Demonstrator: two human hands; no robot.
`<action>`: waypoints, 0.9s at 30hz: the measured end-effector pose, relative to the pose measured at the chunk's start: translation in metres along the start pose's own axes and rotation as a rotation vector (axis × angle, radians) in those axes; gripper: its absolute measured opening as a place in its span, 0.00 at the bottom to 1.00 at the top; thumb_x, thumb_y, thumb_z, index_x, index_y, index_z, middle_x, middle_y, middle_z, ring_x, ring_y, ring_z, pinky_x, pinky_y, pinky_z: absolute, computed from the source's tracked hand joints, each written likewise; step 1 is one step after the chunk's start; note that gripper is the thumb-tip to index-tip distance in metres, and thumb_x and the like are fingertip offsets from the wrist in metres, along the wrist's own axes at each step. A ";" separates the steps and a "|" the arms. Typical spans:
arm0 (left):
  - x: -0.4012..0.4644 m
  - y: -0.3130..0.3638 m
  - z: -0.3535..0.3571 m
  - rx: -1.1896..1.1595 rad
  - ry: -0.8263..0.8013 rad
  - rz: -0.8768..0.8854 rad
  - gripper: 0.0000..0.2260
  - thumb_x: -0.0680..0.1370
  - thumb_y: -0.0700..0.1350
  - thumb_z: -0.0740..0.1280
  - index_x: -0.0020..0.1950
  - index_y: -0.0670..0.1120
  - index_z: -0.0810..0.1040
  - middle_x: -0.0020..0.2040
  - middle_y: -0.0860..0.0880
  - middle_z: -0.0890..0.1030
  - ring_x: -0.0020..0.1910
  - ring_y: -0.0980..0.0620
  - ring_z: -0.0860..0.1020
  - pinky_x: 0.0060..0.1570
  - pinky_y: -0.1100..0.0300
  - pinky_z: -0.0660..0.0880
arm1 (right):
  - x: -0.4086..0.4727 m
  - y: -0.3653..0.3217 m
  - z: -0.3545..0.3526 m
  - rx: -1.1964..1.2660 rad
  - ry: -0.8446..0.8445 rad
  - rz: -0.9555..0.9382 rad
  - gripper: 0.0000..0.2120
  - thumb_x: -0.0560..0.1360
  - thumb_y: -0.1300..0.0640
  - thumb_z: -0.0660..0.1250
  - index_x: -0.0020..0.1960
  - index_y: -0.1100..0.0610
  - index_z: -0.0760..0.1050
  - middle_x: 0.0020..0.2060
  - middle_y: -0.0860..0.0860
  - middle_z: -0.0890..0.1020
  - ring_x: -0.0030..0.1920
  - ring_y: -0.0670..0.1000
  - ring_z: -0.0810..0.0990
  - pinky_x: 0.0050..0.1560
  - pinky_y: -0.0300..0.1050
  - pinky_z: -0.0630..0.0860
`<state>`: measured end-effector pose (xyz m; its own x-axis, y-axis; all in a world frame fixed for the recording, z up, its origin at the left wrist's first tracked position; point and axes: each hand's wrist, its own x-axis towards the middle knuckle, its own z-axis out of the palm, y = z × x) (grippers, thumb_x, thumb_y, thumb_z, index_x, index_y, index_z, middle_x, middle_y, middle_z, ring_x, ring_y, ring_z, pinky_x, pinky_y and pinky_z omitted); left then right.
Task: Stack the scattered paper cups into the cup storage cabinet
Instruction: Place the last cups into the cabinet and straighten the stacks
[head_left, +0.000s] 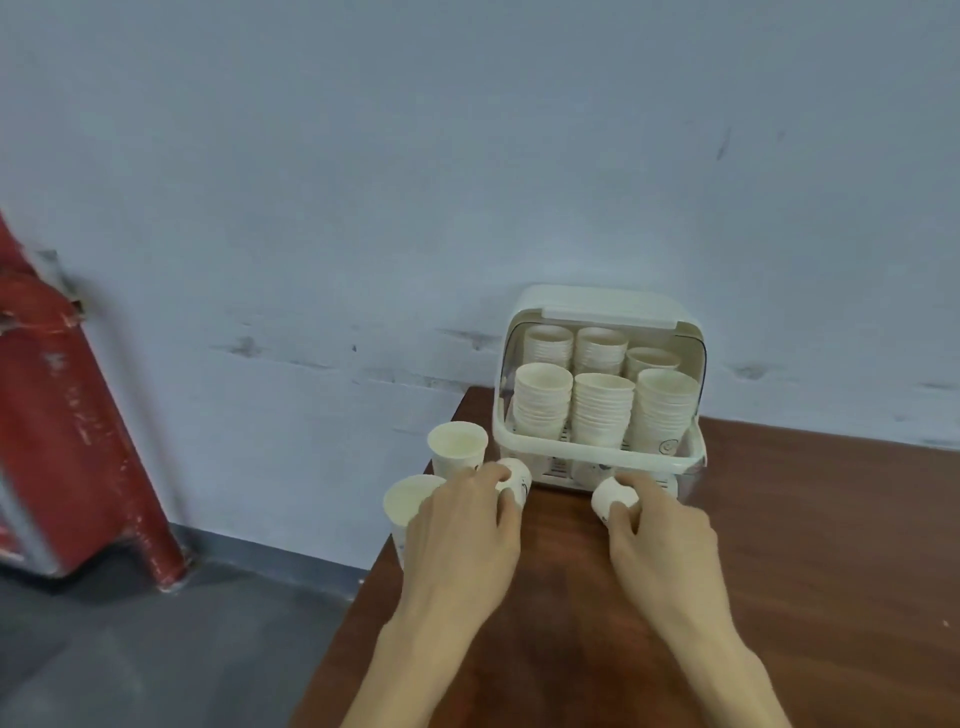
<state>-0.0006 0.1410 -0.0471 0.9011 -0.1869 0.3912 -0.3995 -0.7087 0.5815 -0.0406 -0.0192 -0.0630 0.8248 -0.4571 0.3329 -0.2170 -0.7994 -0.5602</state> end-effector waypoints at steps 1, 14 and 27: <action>-0.008 -0.005 -0.004 0.013 0.003 -0.018 0.11 0.80 0.47 0.58 0.60 0.54 0.76 0.50 0.55 0.81 0.46 0.54 0.78 0.43 0.58 0.74 | -0.009 0.003 0.004 -0.017 -0.011 0.022 0.16 0.78 0.56 0.59 0.65 0.48 0.72 0.54 0.55 0.80 0.53 0.58 0.77 0.44 0.45 0.67; -0.029 -0.044 -0.005 0.292 -0.030 -0.207 0.09 0.80 0.47 0.54 0.55 0.48 0.72 0.45 0.49 0.79 0.44 0.46 0.78 0.43 0.52 0.76 | -0.048 0.009 0.026 -0.065 0.030 0.398 0.12 0.79 0.50 0.58 0.55 0.59 0.66 0.51 0.59 0.80 0.53 0.63 0.78 0.49 0.53 0.73; -0.036 -0.027 -0.013 0.277 -0.051 -0.091 0.06 0.81 0.47 0.54 0.46 0.50 0.67 0.38 0.53 0.73 0.34 0.54 0.70 0.34 0.61 0.65 | -0.031 0.004 0.046 -0.035 0.082 0.394 0.09 0.80 0.55 0.56 0.55 0.58 0.69 0.49 0.58 0.80 0.51 0.61 0.79 0.45 0.50 0.71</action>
<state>-0.0242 0.1754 -0.0677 0.9412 -0.1428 0.3061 -0.2617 -0.8814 0.3933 -0.0431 0.0098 -0.1109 0.6309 -0.7596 0.1580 -0.5270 -0.5691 -0.6312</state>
